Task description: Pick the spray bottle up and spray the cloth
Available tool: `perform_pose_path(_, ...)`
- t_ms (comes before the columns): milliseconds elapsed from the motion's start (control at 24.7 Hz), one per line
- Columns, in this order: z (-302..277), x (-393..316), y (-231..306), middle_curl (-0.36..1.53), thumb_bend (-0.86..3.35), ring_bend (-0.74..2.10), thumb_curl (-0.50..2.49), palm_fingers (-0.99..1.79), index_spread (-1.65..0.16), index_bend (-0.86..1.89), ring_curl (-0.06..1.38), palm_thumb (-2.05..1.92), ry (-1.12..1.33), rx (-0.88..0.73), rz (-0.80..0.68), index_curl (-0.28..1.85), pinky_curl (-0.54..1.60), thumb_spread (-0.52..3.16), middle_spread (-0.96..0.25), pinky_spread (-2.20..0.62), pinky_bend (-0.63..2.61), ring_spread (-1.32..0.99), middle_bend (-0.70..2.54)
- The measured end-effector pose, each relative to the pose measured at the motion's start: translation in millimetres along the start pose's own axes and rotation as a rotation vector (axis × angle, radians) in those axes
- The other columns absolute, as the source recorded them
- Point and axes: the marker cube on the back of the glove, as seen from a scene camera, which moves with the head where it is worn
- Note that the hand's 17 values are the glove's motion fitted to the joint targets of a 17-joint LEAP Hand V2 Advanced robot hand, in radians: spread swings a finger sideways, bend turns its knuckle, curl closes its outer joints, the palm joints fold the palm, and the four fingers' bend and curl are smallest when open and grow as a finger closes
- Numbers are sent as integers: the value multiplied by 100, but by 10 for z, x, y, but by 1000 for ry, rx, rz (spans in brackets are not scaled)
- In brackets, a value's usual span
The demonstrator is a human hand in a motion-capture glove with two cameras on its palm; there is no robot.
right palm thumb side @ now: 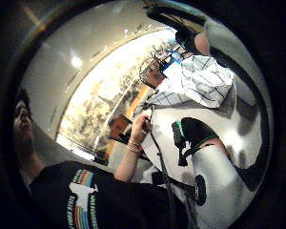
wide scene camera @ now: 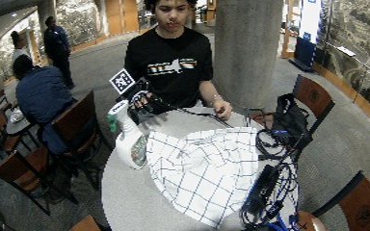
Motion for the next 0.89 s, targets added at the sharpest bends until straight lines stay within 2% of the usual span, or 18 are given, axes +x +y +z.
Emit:
perform_pose_path(162,-16,12,-8,15,37,49,16,75,-27,12,17,61,-56,88,76,10,14,54,-3,13,31,-5,38)
perform_pose_path(242,-33,11,22,18,36,49,18,73,-30,11,20,64,-40,99,68,12,17,63,-3,15,32,-6,39)
perform_pose_path(364,-21,-46,-4,21,34,49,20,74,-33,13,23,66,49,75,-20,14,20,73,-3,17,32,-6,39)
perform_pose_path(525,69,-187,-137,23,31,44,23,77,-33,22,23,68,225,-44,-178,20,20,82,-4,19,25,-6,37)
perform_pose_path(647,126,-248,-170,25,29,38,25,75,-34,23,24,69,272,-117,-228,23,22,87,-4,20,23,-6,36)
perform_pose_path(889,119,-239,-176,28,24,35,28,75,-35,18,25,71,63,-35,-51,26,24,93,-5,21,21,-6,32)
